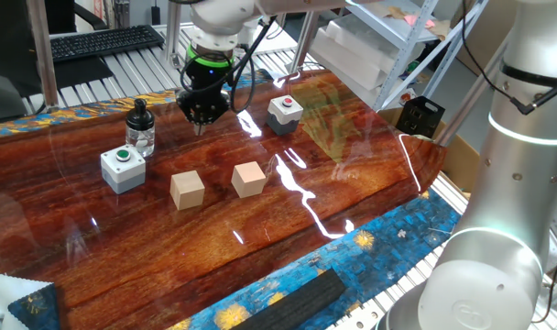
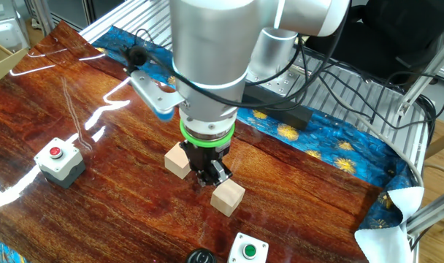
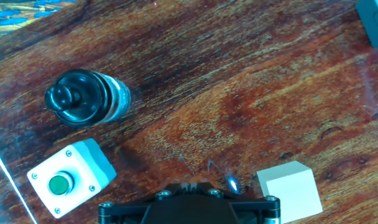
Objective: Unscrew the lid from the jar
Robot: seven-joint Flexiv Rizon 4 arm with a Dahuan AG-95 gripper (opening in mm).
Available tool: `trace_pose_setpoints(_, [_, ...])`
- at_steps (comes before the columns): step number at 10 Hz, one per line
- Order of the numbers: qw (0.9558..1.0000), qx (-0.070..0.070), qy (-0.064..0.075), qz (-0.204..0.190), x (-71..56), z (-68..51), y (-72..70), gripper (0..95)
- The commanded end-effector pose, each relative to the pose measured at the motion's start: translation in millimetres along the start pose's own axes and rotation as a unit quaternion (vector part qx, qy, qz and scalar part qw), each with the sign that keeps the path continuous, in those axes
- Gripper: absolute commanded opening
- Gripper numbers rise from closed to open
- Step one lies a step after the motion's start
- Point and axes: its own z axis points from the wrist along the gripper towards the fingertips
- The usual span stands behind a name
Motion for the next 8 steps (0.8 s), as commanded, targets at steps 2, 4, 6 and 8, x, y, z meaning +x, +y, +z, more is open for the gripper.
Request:
trace_pose_setpoints(2, [0.9998,-0.008,0.009,0.015,-2.5,0.3,1.9,0.0])
trace_pose_setpoints(4, [0.9995,-0.010,0.011,0.027,-10.7,-1.8,10.9,0.0])
trace_pose_setpoints(6, [0.9993,-0.007,0.011,0.036,-21.8,-5.4,23.1,0.0])
trace_pose_setpoints(8, [0.9981,-0.009,0.014,0.059,-33.9,-7.5,37.1,0.0])
